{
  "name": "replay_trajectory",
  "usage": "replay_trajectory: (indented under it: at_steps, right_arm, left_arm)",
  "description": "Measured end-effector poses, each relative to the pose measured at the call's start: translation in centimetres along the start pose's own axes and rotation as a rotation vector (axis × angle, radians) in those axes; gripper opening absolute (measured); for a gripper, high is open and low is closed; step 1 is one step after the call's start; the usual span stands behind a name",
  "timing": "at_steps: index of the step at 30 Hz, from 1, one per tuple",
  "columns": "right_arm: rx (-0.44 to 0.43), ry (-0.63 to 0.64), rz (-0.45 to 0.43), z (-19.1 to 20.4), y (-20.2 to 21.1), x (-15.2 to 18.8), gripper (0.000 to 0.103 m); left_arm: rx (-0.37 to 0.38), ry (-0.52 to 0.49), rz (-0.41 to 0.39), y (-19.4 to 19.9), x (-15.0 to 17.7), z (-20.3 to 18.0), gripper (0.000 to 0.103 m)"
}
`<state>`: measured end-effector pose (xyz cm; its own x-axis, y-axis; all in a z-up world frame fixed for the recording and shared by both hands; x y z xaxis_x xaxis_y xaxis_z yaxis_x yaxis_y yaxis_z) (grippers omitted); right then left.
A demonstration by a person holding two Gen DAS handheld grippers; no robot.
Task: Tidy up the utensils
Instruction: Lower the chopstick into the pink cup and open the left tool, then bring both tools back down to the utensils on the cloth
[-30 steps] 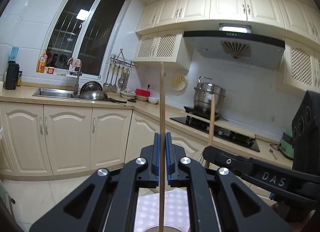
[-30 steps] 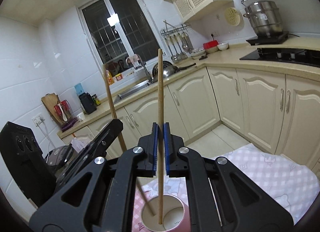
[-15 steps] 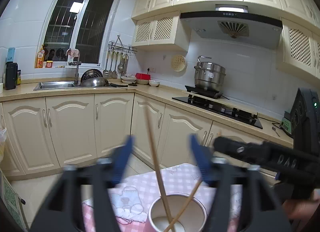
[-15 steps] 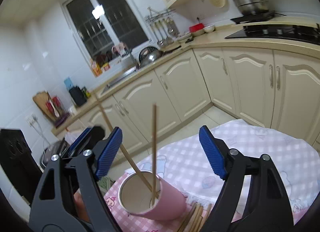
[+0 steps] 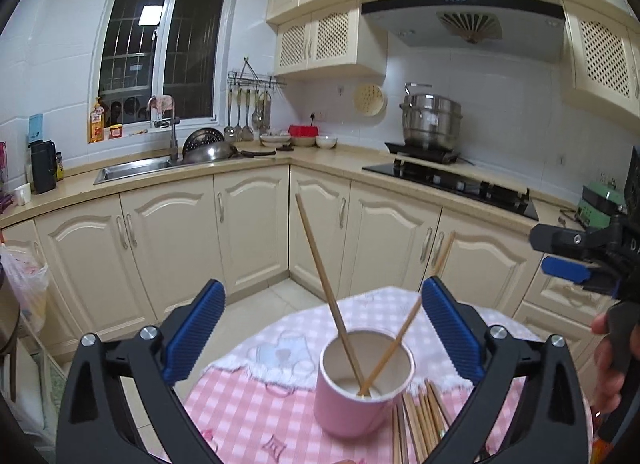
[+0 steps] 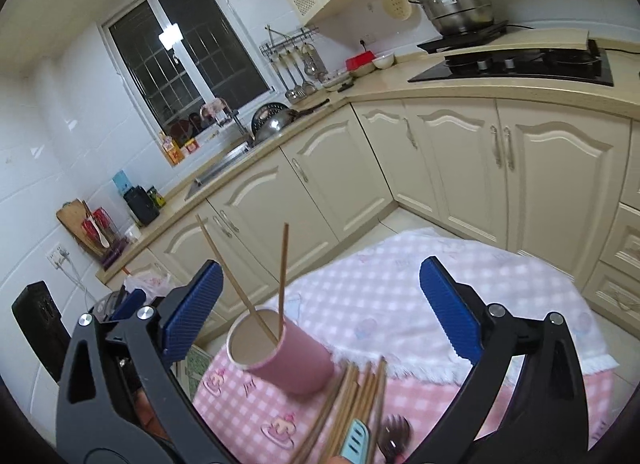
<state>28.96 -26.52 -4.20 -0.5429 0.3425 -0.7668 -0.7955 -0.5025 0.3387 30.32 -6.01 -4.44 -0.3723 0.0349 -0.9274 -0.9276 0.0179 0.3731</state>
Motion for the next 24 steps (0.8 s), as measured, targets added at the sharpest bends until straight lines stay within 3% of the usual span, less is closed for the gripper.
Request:
replay_trajectory:
  at_steps: [13,24]
  right_arm:
    - [0.123,-0.024,0.164,-3.1,2.7,6.0,0.097]
    - [0.178,-0.024,0.284,-5.0,3.1,11.1,0.097]
  left_arm:
    - [0.013,-0.048,0.141,0.7,5.0,0.3,0.097]
    - [0.03,-0.113,0.277,-0.1,10.3,-1.1,0.097]
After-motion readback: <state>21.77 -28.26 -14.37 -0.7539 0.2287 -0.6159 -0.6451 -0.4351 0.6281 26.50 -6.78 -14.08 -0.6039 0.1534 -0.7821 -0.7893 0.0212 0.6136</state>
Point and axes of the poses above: each gripper's, at about its wrist camera, not at the fingertips, and y roughly against the way its jaws point, z to its left, x to its underside, the point moved 10 cm from there along -y, roughly the way its jaws point, and after that the axes turned 11 degrees about -x, right-handed, at the moved point
